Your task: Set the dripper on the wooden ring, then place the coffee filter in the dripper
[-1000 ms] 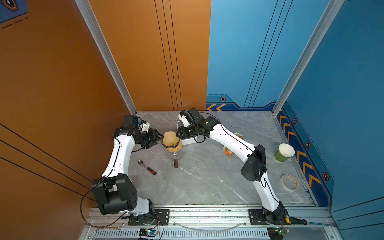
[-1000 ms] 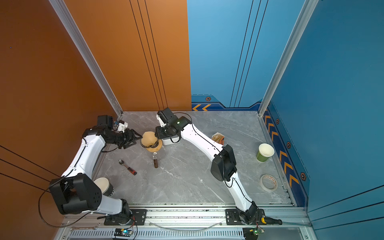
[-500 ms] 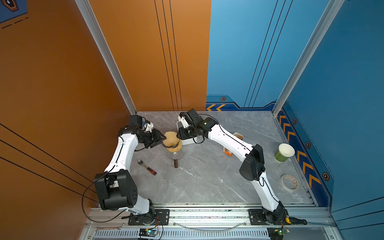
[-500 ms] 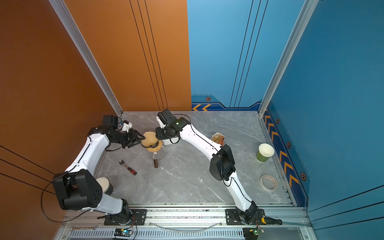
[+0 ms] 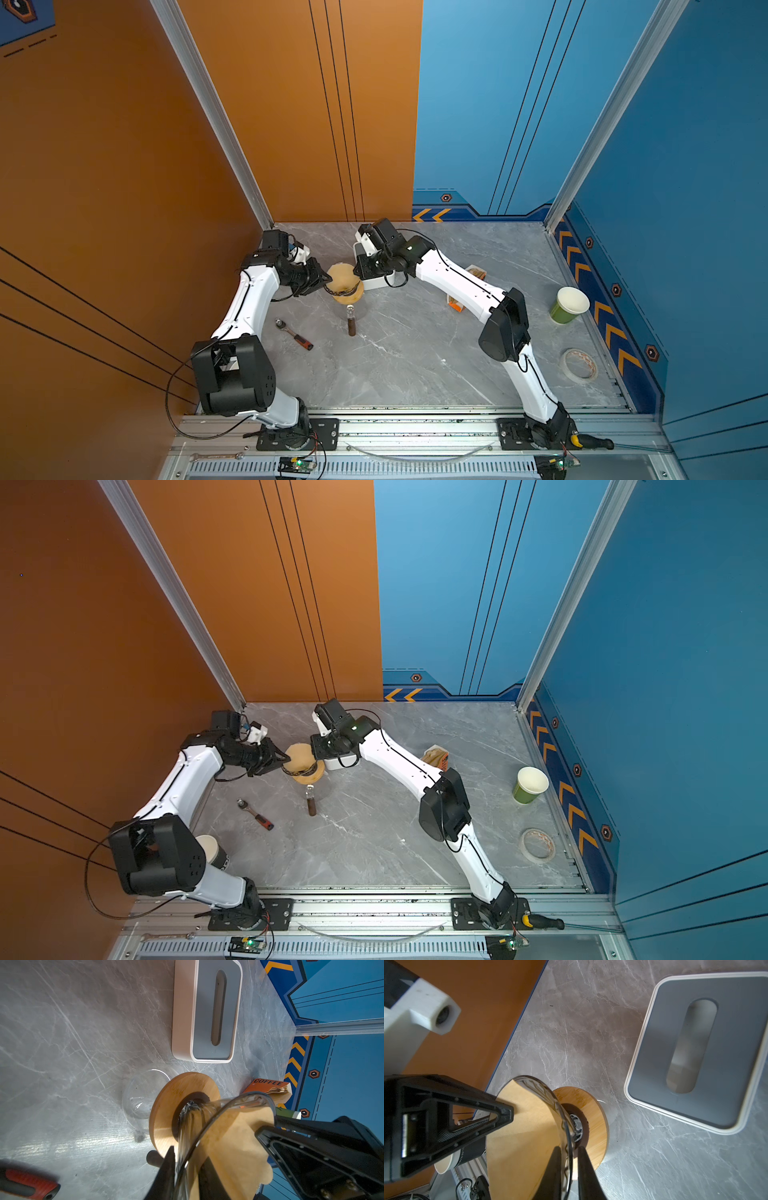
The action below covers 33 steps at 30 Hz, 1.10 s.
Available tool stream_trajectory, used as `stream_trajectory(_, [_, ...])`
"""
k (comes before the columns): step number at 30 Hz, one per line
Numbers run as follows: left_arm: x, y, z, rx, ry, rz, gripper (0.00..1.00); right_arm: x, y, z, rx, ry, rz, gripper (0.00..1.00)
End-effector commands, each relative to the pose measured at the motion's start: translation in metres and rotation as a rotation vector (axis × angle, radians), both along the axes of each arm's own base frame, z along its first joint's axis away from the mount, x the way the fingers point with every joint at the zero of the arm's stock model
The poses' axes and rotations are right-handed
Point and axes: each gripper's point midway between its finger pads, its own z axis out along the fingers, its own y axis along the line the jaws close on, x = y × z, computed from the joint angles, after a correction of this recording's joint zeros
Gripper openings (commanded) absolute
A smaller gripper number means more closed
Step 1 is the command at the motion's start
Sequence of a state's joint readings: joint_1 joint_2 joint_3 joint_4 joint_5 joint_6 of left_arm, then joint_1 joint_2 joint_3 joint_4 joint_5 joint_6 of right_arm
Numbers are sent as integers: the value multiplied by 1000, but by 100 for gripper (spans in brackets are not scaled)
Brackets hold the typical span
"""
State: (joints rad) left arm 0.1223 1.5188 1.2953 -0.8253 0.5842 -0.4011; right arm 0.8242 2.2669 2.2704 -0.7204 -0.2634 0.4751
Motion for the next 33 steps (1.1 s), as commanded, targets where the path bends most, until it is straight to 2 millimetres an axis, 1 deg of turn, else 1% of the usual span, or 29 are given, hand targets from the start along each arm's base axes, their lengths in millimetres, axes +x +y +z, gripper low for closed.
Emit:
stream_trajectory(1, [4, -2, 0, 14, -2, -8, 20, 2, 1, -3, 15, 16, -6, 13])
stream_trajectory(5, [6, -5, 3, 15, -6, -11, 18, 3, -1, -7, 10, 23, -10, 12])
stream_trajectory(8, [7, -6, 5, 13, -9, -12, 16, 4, -2, -6, 18, 25, -18, 11])
stream_trajectory(14, [9, -5, 7, 19, -4, -8, 16, 6, -4, -11, 16, 39, -26, 11])
stream_trajectory(28, [12, -2, -6, 30, 29, -7, 16, 7, -4, -14, 24, 52, -29, 10])
stream_trajectory(33, [13, -2, -3, 31, 21, -6, 17, 7, -4, -18, 19, 58, -32, 10])
